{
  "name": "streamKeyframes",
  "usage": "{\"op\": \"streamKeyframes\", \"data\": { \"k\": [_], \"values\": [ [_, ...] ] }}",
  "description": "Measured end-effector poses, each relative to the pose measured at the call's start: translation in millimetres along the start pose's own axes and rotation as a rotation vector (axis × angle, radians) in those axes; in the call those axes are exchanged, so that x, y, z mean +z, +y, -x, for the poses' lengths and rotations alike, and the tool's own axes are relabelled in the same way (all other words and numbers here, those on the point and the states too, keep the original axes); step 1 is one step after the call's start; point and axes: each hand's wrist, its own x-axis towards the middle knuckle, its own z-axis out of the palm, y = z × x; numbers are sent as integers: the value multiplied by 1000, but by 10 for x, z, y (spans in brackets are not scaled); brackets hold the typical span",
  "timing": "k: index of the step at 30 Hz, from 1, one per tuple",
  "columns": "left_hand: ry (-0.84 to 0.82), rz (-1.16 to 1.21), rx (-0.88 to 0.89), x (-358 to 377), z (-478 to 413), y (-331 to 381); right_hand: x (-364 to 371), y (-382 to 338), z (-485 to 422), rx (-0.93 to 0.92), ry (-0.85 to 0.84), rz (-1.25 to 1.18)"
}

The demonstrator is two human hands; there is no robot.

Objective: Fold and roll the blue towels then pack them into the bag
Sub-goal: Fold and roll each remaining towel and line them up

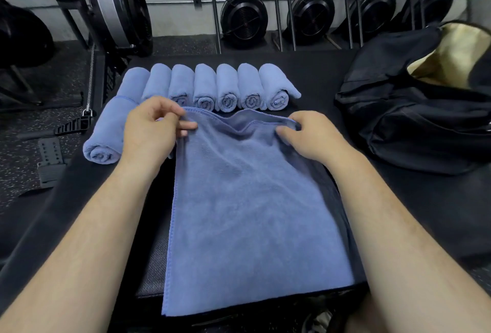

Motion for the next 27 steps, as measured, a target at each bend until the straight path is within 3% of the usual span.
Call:
{"op": "streamKeyframes", "data": {
  "k": [2, 7, 12, 16, 19, 22, 24, 27],
  "values": [
    [-52, 18, -21, 89, 61, 35, -14, -145, 59, 41, -111, -263],
    [-252, 17, 60, 412, 369, 77, 174, -415, 138, 33, -206, -591],
    [-258, -40, 222, 511, 415, -1, 215, -483, 187, -15, -288, -965],
    [-193, -199, 358, 481, 369, -26, 217, -471, 201, -36, -367, -1057],
    [-129, -240, 363, 496, 346, -58, 260, -515, 171, 64, -225, -1039],
    [-106, -193, 263, 502, 348, -65, 239, -536, 159, 199, 245, -917],
    [-85, -157, 199, 499, 350, -53, 203, -531, 209, 102, 511, -694],
    [-76, -117, 163, 514, 352, -49, 234, -548, 300, -172, 510, -422]
  ]
}}
